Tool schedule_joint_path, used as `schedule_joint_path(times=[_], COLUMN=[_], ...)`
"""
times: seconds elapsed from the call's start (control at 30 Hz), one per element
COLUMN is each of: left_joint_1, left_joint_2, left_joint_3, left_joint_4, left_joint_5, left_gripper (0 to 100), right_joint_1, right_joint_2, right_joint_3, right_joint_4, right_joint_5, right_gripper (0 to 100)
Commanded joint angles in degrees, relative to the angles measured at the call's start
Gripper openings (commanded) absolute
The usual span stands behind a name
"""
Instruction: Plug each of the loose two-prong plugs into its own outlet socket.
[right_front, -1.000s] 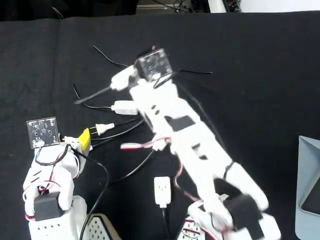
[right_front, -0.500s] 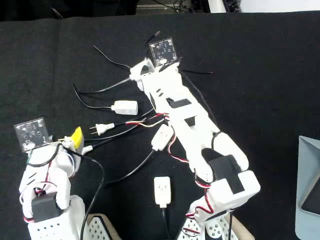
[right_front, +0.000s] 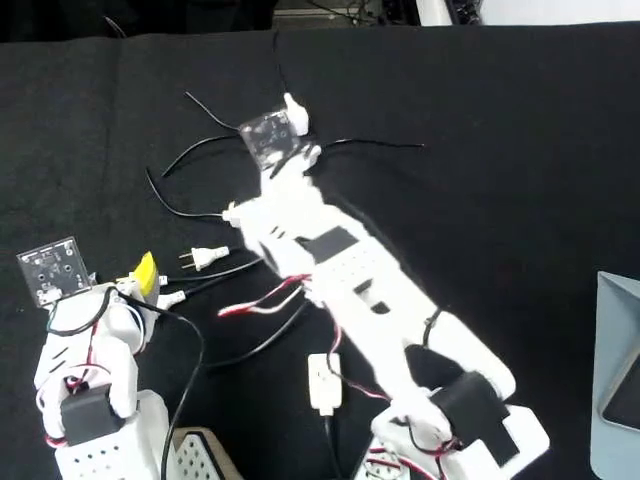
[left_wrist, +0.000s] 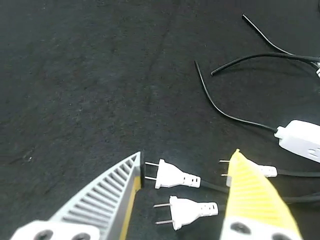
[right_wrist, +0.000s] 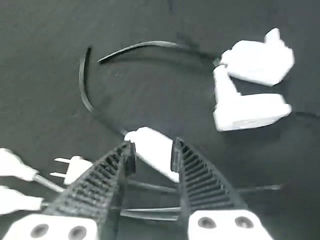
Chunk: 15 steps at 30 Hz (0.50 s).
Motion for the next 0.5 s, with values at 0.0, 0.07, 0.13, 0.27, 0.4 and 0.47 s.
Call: schedule_joint_path(times=[0.0,0.07,0.13,0.27,0.4,0.47], left_joint_1=[-0.5,-0.5,-0.5,-0.5,-0.5,-0.5], left_joint_2=[-0.4,-0.4,-0.4,-0.4,-0.4,-0.4], left_joint_3=[-1.6,-1.6,-1.6,-1.5,-1.5,-1.5], left_joint_4=[-1.1,-1.1,-1.1,-1.1,-1.1,-1.1], left_joint_5=[0.6,0.6,0.6,0.6,0.6,0.6], left_gripper=[28,28,28,28,28,28], right_joint_1=[-3.3,-3.8,-4.0,-4.0,-4.1,-4.1], right_joint_2=[1.0,3.7,6.7,12.3,16.6,18.2], right_joint_3=[-1.9,-3.4,-5.4,-12.4,-20.7,-24.3], right_joint_4=[1.1,1.2,3.1,13.8,26.0,30.1], right_joint_5=[-12.2,-17.4,-21.1,-29.0,-36.0,-38.0], right_gripper=[11.0,11.1,11.5,23.0,30.0,28.5])
